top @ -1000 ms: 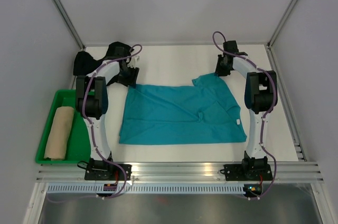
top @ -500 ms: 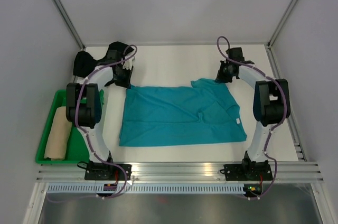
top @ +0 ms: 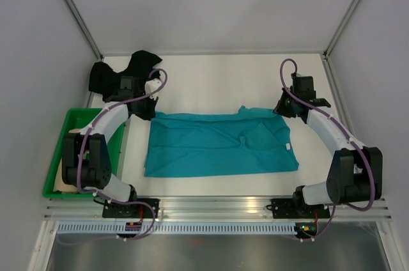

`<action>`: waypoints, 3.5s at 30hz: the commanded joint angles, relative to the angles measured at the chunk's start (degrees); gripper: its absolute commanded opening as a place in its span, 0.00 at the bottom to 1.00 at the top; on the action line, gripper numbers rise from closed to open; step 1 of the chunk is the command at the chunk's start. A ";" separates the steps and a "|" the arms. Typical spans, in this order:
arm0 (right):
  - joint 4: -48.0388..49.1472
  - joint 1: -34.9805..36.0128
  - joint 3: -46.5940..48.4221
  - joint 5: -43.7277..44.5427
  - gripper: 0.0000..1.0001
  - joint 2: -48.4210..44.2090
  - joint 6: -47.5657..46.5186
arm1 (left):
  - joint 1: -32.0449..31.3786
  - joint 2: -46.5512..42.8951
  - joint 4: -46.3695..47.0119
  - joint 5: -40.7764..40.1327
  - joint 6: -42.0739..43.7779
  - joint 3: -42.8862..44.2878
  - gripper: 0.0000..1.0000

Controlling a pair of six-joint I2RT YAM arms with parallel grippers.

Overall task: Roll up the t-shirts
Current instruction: Fold the tshirt

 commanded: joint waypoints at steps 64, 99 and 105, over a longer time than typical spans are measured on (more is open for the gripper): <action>-9.24 20.68 7.37 15.44 0.61 9.28 3.61 | -0.86 -0.61 -15.14 0.17 -0.11 -3.78 0.61; -13.45 26.31 -3.35 15.44 0.00 1.02 10.29 | -1.04 -14.32 -14.43 6.14 10.60 -13.01 0.02; -16.35 26.84 -4.93 15.70 0.00 -0.99 11.43 | -1.04 -14.41 -15.31 5.09 13.86 -15.64 0.02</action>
